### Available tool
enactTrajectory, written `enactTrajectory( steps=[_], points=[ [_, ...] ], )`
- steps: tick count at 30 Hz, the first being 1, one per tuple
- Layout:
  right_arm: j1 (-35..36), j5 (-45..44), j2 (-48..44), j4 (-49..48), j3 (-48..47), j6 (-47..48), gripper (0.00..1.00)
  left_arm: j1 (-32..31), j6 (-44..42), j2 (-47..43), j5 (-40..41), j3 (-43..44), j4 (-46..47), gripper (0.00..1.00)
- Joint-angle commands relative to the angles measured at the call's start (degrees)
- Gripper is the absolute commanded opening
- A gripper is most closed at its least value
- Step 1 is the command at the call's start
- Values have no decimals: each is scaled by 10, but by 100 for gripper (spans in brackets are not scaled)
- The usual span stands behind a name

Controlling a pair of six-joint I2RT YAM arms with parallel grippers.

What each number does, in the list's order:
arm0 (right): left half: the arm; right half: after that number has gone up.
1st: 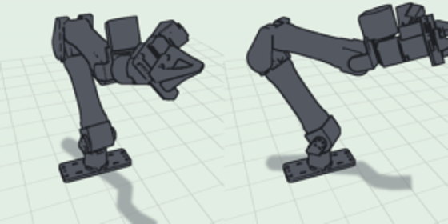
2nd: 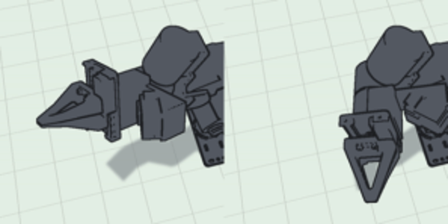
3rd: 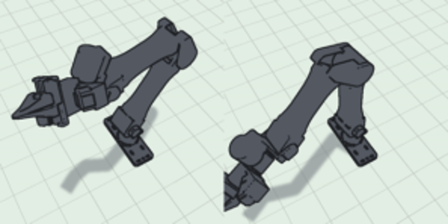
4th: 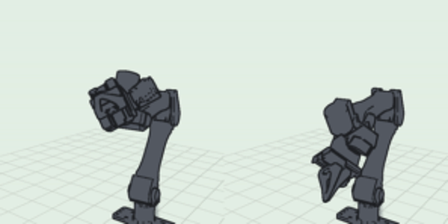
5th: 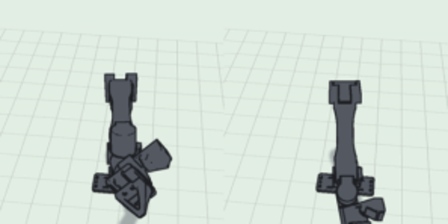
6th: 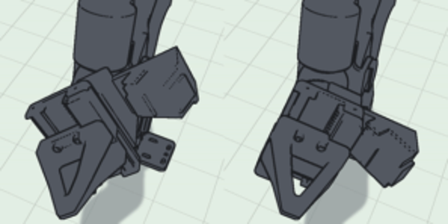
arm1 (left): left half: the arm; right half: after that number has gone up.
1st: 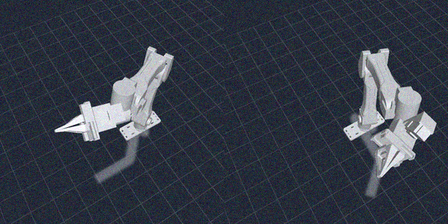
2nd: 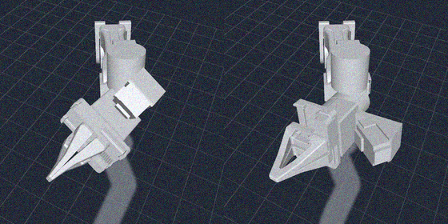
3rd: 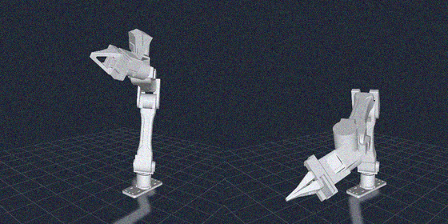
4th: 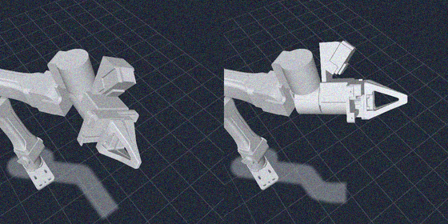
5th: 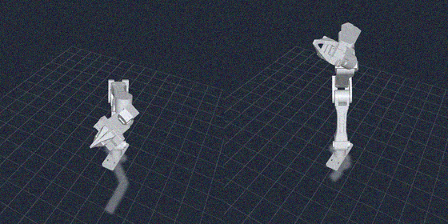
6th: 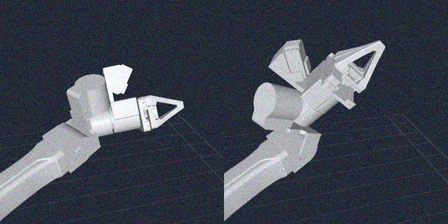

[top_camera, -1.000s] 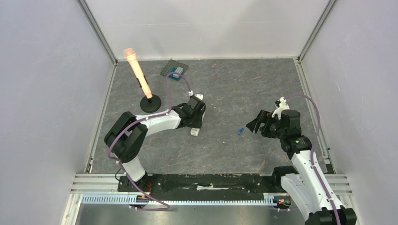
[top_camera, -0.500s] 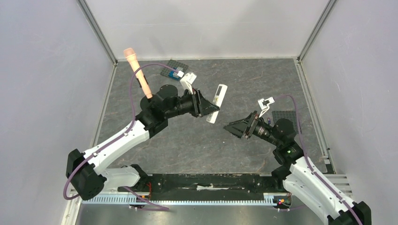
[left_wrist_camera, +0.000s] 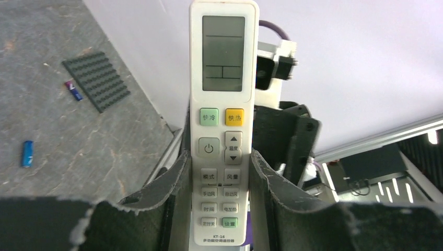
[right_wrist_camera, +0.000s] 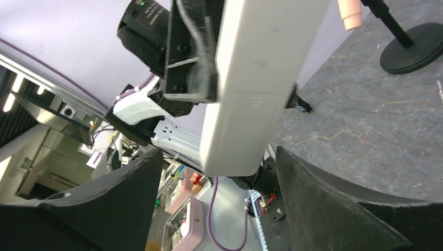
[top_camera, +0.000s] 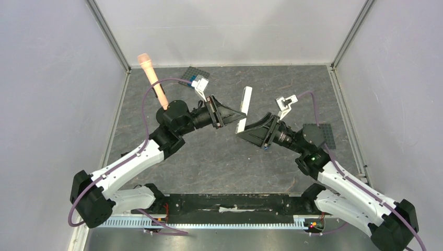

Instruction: Load the batteries into the remote control

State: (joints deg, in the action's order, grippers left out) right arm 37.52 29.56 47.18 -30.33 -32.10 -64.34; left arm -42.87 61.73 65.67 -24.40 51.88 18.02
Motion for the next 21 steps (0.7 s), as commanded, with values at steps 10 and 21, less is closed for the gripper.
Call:
enactTrajectory(
  steps=[10, 21],
  points=[
    [40, -94, 33, -25, -16, -8, 60, -1, 59, -45, -16, -38, 73, 2],
    [56, -96, 53, -27, -12, -5, 31, -1, 58, -49, -9, -39, 76, 3]
  ],
)
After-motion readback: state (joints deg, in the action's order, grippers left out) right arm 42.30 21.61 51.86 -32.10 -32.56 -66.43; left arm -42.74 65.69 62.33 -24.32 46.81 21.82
